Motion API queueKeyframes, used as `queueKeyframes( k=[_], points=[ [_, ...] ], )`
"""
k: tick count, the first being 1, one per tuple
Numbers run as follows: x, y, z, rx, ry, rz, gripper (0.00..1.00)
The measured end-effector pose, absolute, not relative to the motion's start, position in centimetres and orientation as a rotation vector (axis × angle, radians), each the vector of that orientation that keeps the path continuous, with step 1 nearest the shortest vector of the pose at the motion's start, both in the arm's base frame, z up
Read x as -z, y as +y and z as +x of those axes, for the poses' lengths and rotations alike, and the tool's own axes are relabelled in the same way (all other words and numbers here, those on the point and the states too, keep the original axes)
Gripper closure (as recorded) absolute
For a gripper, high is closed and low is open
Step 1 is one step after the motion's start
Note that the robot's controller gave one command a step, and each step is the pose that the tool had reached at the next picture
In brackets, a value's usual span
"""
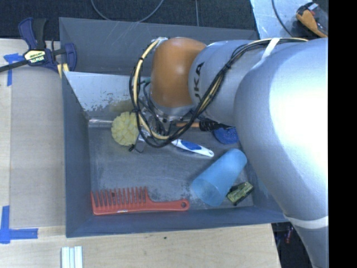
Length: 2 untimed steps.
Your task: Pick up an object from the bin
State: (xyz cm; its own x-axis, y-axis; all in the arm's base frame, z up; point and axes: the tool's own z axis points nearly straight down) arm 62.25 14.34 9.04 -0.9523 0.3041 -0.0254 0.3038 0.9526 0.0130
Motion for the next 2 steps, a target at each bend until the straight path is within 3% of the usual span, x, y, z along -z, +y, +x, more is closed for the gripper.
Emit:
queueKeyframes(
  k=[1, 2],
  points=[
    [-12.2, 15.8, 60.0, -0.007, 3.119, -0.046, 0.0],
    [-9.0, 16.0, 61.6, -0.012, 3.072, 0.505, 1.0]
  ],
)
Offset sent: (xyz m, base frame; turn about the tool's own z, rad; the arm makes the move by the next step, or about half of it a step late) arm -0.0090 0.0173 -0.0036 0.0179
